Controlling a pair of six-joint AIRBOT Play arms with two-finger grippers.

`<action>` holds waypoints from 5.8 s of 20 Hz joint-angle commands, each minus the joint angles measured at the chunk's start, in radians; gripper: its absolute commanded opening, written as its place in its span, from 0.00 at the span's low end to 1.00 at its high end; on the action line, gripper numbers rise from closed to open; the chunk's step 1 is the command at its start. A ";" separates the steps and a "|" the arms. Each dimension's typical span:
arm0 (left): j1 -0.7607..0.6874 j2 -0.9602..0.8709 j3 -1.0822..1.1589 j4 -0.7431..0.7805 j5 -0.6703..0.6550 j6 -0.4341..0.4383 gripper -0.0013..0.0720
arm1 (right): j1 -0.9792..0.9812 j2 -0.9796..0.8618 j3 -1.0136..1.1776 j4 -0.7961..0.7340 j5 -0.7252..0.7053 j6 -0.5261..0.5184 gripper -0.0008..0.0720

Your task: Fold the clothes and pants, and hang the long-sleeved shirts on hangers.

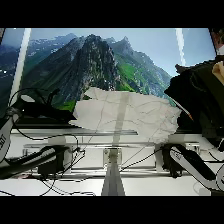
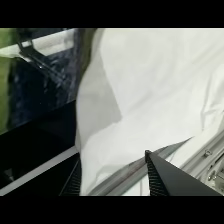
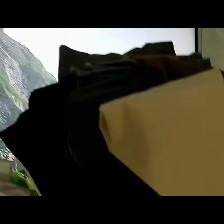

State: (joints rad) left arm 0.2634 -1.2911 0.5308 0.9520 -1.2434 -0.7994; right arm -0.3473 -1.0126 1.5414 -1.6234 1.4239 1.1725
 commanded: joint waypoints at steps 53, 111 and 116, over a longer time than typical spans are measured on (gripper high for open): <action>0.034 0.186 0.498 -0.286 0.379 -0.031 0.03 | 0.657 -0.064 -0.486 0.277 -0.686 0.561 0.03; 0.258 -0.029 0.308 0.043 0.068 -0.293 0.71 | 0.132 -0.766 -0.249 0.645 -0.271 0.115 0.61; 0.345 0.098 0.042 0.020 0.131 -0.256 0.71 | 0.152 -0.766 -0.249 0.655 -0.237 0.057 0.29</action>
State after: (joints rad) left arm 0.5713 -1.2476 0.6956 0.9821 -1.1446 -1.0664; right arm -0.2073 -1.7744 1.2922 -0.9924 1.1564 1.2755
